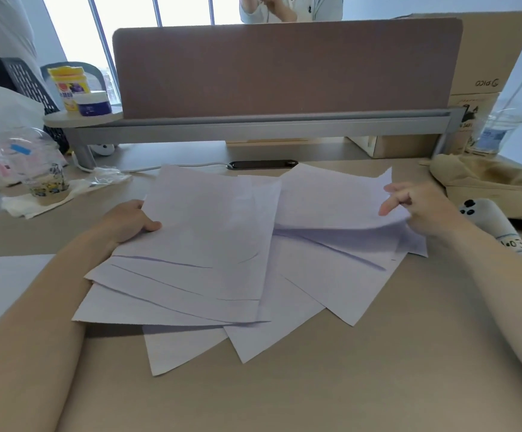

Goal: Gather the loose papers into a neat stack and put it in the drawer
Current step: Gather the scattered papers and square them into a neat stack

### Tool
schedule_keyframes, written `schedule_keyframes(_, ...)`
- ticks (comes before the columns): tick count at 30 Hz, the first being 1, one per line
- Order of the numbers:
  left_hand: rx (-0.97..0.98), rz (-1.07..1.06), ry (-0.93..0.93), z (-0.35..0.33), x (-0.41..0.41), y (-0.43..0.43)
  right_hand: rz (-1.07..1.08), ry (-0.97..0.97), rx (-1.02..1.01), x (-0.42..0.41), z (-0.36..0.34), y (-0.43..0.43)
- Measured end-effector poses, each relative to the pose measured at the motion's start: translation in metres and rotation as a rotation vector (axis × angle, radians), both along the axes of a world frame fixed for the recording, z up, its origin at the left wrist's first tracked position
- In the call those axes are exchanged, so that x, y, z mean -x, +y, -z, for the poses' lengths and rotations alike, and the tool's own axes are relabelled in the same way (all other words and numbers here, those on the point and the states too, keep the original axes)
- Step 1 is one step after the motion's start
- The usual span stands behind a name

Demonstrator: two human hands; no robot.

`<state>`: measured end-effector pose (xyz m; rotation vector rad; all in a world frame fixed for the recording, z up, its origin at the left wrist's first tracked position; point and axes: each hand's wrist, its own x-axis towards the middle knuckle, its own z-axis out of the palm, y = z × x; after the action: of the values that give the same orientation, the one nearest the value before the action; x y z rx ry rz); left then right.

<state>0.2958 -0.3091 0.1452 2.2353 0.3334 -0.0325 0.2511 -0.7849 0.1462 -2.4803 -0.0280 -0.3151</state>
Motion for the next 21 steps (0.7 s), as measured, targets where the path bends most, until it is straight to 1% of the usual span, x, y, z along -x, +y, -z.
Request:
schedule_keyframes(1, 0.007, -0.007, -0.007, 0.0, 0.0, -0.001, 0.024, 0.062, -0.032, 0.0, 0.001, 0.0)
schedule_keyframes(2, 0.013, -0.013, -0.018, 0.001, -0.001, -0.003, 0.052, 0.107, -0.116, 0.0, 0.003, 0.001)
schedule_keyframes(3, 0.013, -0.017, -0.028, 0.001, -0.001, -0.005, 0.079, 0.139, -0.27, 0.0, 0.005, 0.005)
schedule_keyframes(4, 0.017, -0.02, -0.037, 0.001, -0.001, -0.007, 0.115, 0.149, -0.479, 0.0, 0.005, 0.01)
schedule_keyframes(5, 0.017, -0.015, -0.046, 0.002, 0.0, -0.009, 0.165, 0.133, -0.677, 0.001, 0.004, 0.014)
schedule_keyframes(6, 0.021, -0.013, -0.053, 0.003, 0.0, -0.01, 0.205, 0.093, -0.799, 0.002, 0.003, 0.017)
schedule_keyframes(7, 0.026, -0.013, -0.059, 0.003, 0.001, -0.011, 0.245, 0.043, -0.79, 0.003, 0.003, 0.02)
schedule_keyframes(8, 0.031, -0.016, -0.063, 0.003, 0.002, -0.012, 0.291, 0.005, -0.719, 0.003, 0.003, 0.02)
schedule_keyframes(10, 0.047, -0.024, -0.069, 0.003, 0.002, -0.011, 0.367, -0.006, -0.611, 0.002, 0.003, 0.02)
schedule_keyframes(14, 0.052, -0.052, -0.095, 0.005, -0.001, -0.006, 0.422, 0.08, -0.698, -0.001, 0.0, 0.017)
schedule_keyframes(15, 0.04, -0.046, -0.098, 0.005, -0.001, -0.006, 0.432, 0.085, -0.681, 0.0, -0.001, 0.014)
schedule_keyframes(18, -0.016, -0.011, -0.11, 0.004, -0.001, -0.005, 0.46, 0.065, -0.512, 0.001, -0.011, 0.003)
schedule_keyframes(21, -0.059, 0.008, -0.113, 0.002, 0.002, -0.004, 0.397, 0.216, -0.333, 0.002, -0.022, -0.008)
